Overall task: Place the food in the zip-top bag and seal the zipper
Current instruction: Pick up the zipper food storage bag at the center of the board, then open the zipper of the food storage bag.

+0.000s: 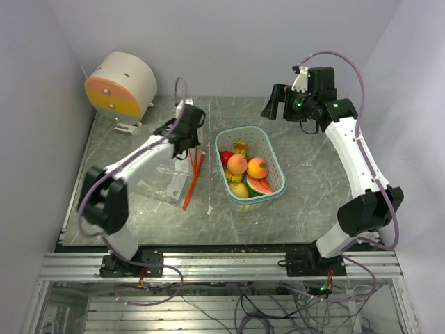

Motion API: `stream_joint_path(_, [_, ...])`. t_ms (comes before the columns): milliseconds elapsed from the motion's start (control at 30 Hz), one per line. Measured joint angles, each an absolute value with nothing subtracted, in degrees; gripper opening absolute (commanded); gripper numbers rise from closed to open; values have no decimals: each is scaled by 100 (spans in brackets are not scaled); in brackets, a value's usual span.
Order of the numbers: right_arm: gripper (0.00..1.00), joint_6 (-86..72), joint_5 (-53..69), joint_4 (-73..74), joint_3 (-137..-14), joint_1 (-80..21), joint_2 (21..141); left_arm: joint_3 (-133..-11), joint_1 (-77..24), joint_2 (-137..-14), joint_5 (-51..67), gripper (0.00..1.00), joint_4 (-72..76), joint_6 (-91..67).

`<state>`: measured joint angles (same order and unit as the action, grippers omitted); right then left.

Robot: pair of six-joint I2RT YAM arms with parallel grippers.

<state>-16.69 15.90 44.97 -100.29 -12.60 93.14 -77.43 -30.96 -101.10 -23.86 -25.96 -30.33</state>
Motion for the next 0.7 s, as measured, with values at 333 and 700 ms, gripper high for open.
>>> stream_joint_path(333, [79, -1874, 3009, 3677, -10206, -1594, 8954, -7118, -3096, -7413, -1341, 7, -1927, -3009])
stream_joint_path(700, [75, -2600, 2534, 2998, -10530, -3002, 9662, -7074, -3096, -7306, -969, 7, -1601, -3072])
